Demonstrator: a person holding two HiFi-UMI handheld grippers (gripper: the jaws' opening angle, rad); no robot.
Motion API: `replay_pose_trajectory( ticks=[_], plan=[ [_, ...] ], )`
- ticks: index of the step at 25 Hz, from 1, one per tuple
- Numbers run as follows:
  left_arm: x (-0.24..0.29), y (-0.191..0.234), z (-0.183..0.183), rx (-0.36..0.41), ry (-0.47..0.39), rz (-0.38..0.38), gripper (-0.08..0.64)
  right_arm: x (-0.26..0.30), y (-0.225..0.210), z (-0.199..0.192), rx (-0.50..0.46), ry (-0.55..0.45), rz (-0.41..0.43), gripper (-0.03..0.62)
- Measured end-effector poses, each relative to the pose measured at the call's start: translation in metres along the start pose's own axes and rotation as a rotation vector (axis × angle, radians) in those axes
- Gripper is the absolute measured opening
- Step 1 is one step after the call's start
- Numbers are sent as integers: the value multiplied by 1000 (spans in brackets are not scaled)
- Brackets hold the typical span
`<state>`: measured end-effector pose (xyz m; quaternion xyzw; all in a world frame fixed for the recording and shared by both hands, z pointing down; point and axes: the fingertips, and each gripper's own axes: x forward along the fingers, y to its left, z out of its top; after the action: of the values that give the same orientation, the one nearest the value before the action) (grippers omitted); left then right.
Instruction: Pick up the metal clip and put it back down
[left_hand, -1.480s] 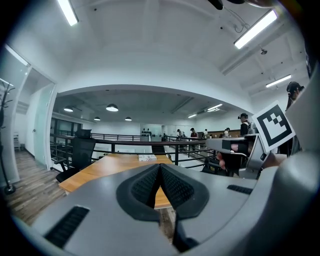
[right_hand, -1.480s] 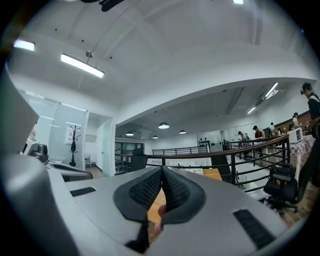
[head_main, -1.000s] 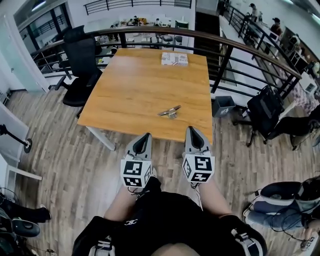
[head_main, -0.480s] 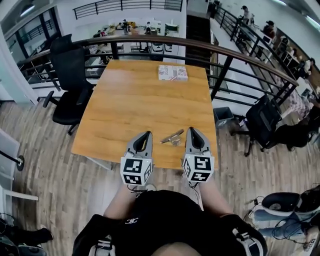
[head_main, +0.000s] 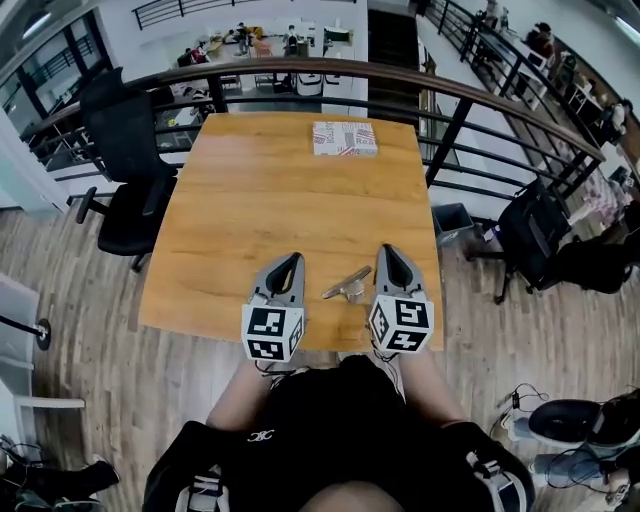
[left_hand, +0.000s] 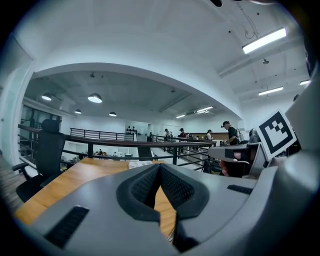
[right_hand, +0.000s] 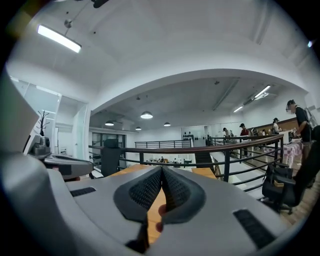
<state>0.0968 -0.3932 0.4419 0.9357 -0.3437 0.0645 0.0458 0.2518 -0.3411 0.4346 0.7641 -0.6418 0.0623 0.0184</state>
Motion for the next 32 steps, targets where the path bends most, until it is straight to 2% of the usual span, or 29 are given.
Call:
replay_pose_trajectory(
  ticks=[2,4,5,6,7,9,14,21,25,32],
  plan=[
    [13,2,-2,-9,4,4,14,14,-13,-3,17,-1,-17,12],
    [27,4,-2,-14,7,5,14,31,-26,-8,78,7,-17,12],
    [33,5,-2,-14,8,4,14,40,-31,-13,129,19,-3,54],
    [39,5,-3,-13,10,3,14,48,-36,-20,189,36,14,129],
    [45,5,-4,-12,11,1,14,55,-43,-27,252,57,24,163],
    [53,5,-6,-17,12,-2,14,66,-57,-45,376,106,18,186],
    [59,14,-18,-22,40,-11,14,80,-75,-93,637,239,-48,199],
    [53,30,-33,-34,73,-8,14,84,-78,-172,980,403,-112,199],
    [47,38,-41,-46,83,1,14,79,-75,-215,1058,494,-151,199],
    [33,42,-48,-49,98,17,14,70,-62,-257,1099,589,-168,199]
  ],
)
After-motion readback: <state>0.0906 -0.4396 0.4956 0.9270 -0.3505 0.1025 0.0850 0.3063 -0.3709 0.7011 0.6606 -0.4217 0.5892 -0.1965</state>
